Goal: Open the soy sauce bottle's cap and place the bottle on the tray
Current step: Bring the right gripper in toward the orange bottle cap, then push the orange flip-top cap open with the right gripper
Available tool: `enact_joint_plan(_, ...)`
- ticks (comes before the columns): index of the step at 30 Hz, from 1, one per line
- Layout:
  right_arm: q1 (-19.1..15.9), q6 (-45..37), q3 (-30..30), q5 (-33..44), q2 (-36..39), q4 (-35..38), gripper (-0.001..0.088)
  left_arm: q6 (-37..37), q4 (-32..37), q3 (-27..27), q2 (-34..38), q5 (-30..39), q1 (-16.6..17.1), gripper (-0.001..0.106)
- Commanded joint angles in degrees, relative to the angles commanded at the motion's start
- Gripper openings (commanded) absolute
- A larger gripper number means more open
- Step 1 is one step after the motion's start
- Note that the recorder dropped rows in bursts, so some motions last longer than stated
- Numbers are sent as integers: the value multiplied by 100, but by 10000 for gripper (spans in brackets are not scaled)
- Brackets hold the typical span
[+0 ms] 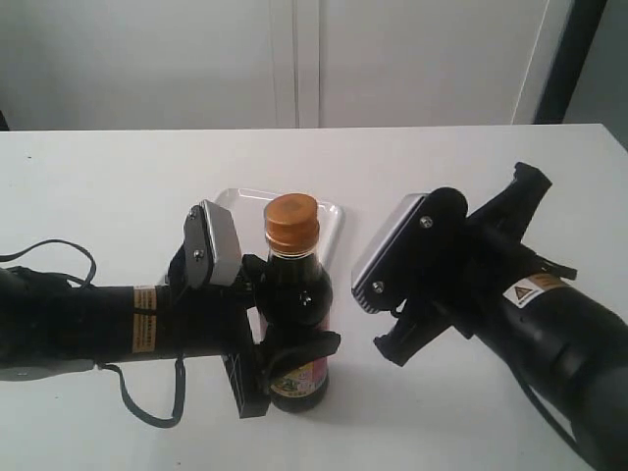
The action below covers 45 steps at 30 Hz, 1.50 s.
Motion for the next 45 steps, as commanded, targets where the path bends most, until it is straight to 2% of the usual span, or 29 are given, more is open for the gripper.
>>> enact_joint_plan(6, 319, -167, -268, 210, -72, 477, 0, 0, 0, 0, 0, 29, 0, 0)
enact_joint_plan(8, 328, -584, -476, 543, -59, 942, 0, 0, 0, 0, 0, 29, 0, 0)
enact_joint_plan(11, 328, -1307, -773, 528, -20, 1958, 0, 0, 0, 0, 0, 29, 0, 0)
enact_joint_plan(13, 328, -1867, -918, 515, -20, 2248, 0, 0, 0, 0, 0, 29, 0, 0)
enact_joint_plan(17, 328, -2116, -1006, 925, -7, 2325, 0, 0, 0, 0, 0, 29, 0, 0)
enact_joint_plan(22, 328, -2105, -1081, 890, 7, 2530, 0, 0, 0, 0, 0, 29, 0, 0)
enact_joint_plan(29, 599, -2252, -1275, 862, 86, 2627, 0, 0, 0, 0, 0, 29, 0, 0)
enact_joint_plan(45, 682, -2252, -1520, 849, 309, 2758, 0, 0, 0, 0, 0, 29, 0, 0)
